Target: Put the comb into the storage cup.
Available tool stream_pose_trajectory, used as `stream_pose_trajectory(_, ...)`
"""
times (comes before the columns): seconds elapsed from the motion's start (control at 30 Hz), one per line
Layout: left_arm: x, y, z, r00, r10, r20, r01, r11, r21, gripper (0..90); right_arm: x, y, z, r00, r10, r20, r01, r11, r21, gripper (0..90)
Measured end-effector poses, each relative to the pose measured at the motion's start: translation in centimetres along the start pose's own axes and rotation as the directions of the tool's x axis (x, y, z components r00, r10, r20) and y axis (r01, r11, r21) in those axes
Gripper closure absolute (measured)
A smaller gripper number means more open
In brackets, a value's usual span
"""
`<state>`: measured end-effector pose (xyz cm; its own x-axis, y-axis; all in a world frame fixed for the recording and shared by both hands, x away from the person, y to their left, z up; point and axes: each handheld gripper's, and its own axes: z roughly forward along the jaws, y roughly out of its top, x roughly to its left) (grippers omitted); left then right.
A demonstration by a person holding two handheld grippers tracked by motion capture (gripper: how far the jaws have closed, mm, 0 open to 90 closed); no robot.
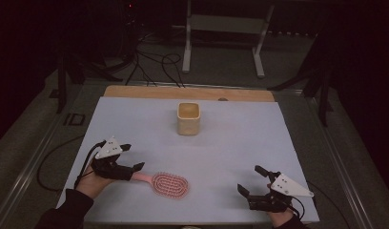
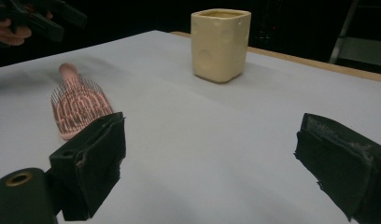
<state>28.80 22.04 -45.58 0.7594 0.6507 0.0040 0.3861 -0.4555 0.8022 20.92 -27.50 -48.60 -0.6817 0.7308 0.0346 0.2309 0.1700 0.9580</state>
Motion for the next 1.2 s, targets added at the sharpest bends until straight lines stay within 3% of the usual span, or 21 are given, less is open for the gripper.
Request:
stream_pose_trajectory(0.2, 0.5, -0.4, 0.4, 0.9996, -0.017, -0.021, 0.018, 0.9991, 0.038, 35.4, 0.0, 0.0, 0.1, 1.0, 0.0, -0.006, 0.0, 1.0, 0.011, 8.3)
stream_pose_trajectory(0.33, 0.6, -0.6, 0.6, 0.9995, -0.021, -0.026, 0.022, 0.9985, 0.051, 40.4, 0.1, 0.0, 0.1, 1.0, -0.004, -0.006, 0.004, 1.0, 0.013, 8.3)
stream_pose_trajectory(0.37, 0.7, -0.8, 0.8, 0.9997, -0.015, -0.021, 0.017, 0.9971, 0.074, 46.3, 0.1, 0.0, 0.1, 1.0, 0.0, -0.007, 0.0, 1.0, 0.011, 8.3)
stream_pose_trajectory(0.6, 0.6, -1.3, 1.4, 0.9997, 0.023, -0.009, -0.022, 0.9913, 0.13, 64.4, 0.0, 0.0, 0.0, 1.0, 0.0, -0.006, 0.0, 1.0, 0.012, 8.2)
stream_pose_trajectory(0.9, 0.9, -1.4, 1.9, 0.9993, 0.029, -0.023, -0.025, 0.9839, 0.177, 89.3, -0.1, 0.0, 0.0, 1.0, 0.007, -0.007, -0.007, 1.0, 0.011, 8.2)
stream_pose_trajectory(1.2, 1.1, -1.7, 2.7, 0.9992, 0.039, -0.012, -0.035, 0.9711, 0.236, 90.0, -0.1, 0.0, 0.0, 0.9999, 0.009, -0.008, -0.009, 1.0, 0.011, 8.3)
